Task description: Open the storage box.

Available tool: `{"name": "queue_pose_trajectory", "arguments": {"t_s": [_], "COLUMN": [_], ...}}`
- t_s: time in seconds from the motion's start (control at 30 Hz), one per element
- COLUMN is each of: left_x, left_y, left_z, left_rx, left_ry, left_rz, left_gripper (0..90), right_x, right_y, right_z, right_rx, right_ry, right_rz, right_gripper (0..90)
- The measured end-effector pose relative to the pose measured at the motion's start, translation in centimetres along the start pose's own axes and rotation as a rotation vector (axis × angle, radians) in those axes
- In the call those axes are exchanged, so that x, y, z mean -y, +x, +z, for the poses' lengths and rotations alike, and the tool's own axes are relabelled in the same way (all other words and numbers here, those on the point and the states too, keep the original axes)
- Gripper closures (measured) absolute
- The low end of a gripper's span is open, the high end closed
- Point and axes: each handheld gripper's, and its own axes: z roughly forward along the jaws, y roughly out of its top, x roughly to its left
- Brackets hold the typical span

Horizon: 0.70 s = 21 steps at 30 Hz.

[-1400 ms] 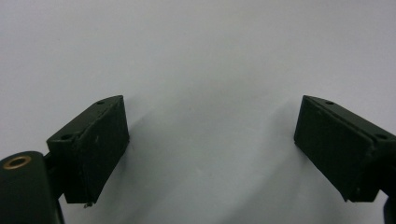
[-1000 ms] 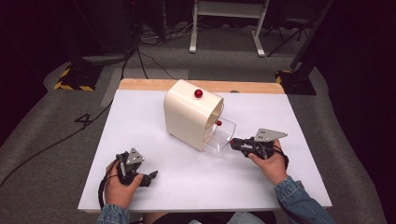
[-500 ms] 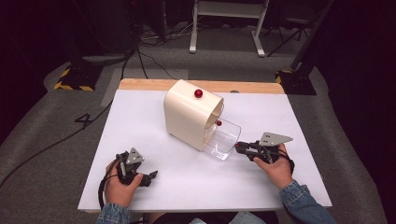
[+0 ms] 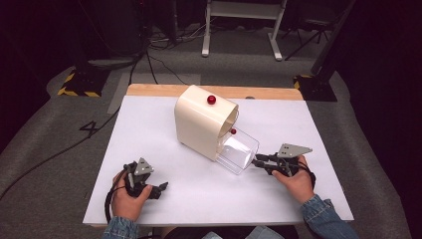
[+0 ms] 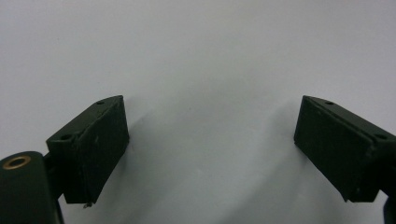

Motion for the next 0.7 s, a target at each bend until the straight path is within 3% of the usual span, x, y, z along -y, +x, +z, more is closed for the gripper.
{"name": "queue_pose_trajectory", "arguments": {"t_s": [0.4, 0.7], "left_x": [0.0, 0.0], "left_y": [0.0, 0.0], "left_z": [0.0, 0.0], "left_rx": [0.0, -0.006], "left_ry": [0.0, -0.003], "left_rz": [0.002, 0.005], "left_gripper": [10.3, 10.4], "right_x": [0.3, -2.8], "right_y": [-0.6, -0.8], "right_z": [-2.3, -3.8], "right_rx": [0.045, 0.041], "right_ry": [-0.03, -0.112], "right_rz": [0.036, 0.025], "right_gripper": [65.4, 63.6]}}
